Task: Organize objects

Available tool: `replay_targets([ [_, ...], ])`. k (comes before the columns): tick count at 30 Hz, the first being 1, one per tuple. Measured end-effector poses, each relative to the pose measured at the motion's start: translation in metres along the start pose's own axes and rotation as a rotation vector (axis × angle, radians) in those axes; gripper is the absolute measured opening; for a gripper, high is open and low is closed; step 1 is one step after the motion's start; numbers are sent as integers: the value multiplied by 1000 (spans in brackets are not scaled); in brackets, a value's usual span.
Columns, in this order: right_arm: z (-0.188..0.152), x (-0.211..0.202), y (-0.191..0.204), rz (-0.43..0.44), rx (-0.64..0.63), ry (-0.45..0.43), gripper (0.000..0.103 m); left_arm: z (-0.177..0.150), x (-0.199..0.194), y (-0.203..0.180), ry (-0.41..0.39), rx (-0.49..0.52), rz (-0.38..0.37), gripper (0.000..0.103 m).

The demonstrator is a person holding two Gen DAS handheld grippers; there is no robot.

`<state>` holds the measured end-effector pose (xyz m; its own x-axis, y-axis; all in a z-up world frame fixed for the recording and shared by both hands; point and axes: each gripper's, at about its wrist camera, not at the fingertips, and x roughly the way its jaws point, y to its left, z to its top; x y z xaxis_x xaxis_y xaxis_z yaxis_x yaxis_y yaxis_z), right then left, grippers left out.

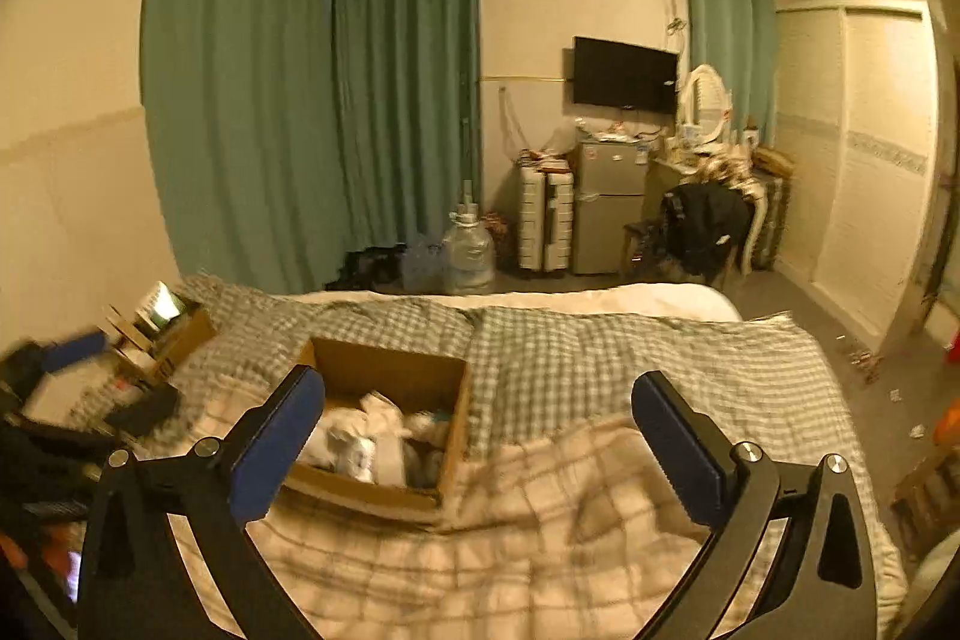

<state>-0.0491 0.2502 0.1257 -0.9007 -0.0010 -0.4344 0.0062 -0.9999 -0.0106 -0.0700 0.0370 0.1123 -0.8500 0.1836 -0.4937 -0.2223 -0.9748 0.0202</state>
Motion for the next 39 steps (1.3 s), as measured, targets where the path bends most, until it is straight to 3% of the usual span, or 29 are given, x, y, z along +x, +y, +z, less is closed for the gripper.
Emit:
replay_targets([
  [4,-29,-8,3,-34,-4,11,103,-17,-13,-2,-36,1,24,103],
  [9,-66,13,11,-83,-17,46,103,-50,-6,-2,-40,-74,42,103],
  [17,-106,55,22,-13,-18,117,103,-97,33,13,23,-122,88,103],
  [20,-116,65,29,-30,-44,123,103,-108,39,14,28,-112,106,103],
  [26,-124,78,35,-11,-20,158,103,-111,46,14,34,-85,134,103],
  [39,-115,64,40,-34,-36,114,103,-113,45,10,51,-63,125,103],
])
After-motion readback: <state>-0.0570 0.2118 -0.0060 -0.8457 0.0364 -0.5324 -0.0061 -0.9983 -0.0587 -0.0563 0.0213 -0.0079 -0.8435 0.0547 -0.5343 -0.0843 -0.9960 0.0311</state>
